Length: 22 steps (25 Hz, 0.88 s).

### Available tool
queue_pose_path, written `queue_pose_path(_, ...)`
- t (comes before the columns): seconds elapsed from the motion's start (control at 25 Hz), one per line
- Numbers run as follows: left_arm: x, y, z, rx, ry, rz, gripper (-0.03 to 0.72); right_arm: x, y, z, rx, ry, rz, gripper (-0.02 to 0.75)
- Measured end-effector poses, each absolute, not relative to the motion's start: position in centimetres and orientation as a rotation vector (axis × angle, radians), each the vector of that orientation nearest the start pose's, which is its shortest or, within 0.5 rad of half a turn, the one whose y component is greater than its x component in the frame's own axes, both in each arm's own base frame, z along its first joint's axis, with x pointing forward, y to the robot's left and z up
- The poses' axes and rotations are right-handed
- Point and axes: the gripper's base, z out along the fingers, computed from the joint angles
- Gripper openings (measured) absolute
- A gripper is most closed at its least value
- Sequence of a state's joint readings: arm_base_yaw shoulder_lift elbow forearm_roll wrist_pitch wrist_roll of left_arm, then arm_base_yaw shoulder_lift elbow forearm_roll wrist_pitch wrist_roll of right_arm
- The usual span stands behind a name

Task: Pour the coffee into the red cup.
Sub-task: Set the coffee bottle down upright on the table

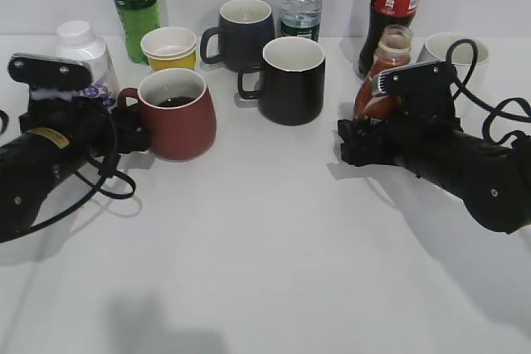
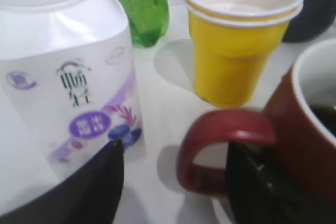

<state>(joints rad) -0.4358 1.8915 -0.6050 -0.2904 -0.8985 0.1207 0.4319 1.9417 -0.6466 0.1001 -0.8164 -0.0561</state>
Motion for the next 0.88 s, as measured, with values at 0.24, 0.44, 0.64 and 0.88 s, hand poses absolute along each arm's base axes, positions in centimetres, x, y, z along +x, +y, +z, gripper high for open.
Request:
queue_pose_path(0.24, 29.6, -11.6, 13.9, 0.179, 1.92, -0.15, 0.477, 30.4, 13.3, 11.2, -0.358, 1.933, 0.22, 0.655)
queue_pose_path(0.44, 28.8, -11.6, 14.5, 0.19, 2.026, -0.179, 0.478, 30.0, 13.1, 12.3, -0.359, 1.999, 0.221, 0.657)
queue_pose_path(0.64, 27.6, -11.6, 15.8, 0.209, 2.15, -0.223, 0.478, 29.2, 12.8, 13.9, -0.36, 2.085, 0.227, 0.656)
queue_pose_path(0.88, 25.2, -11.4, 18.3, 0.255, 2.275, -0.294, 0.478, 27.6, 12.3, 16.3, -0.333, 2.212, 0.25, 0.641)
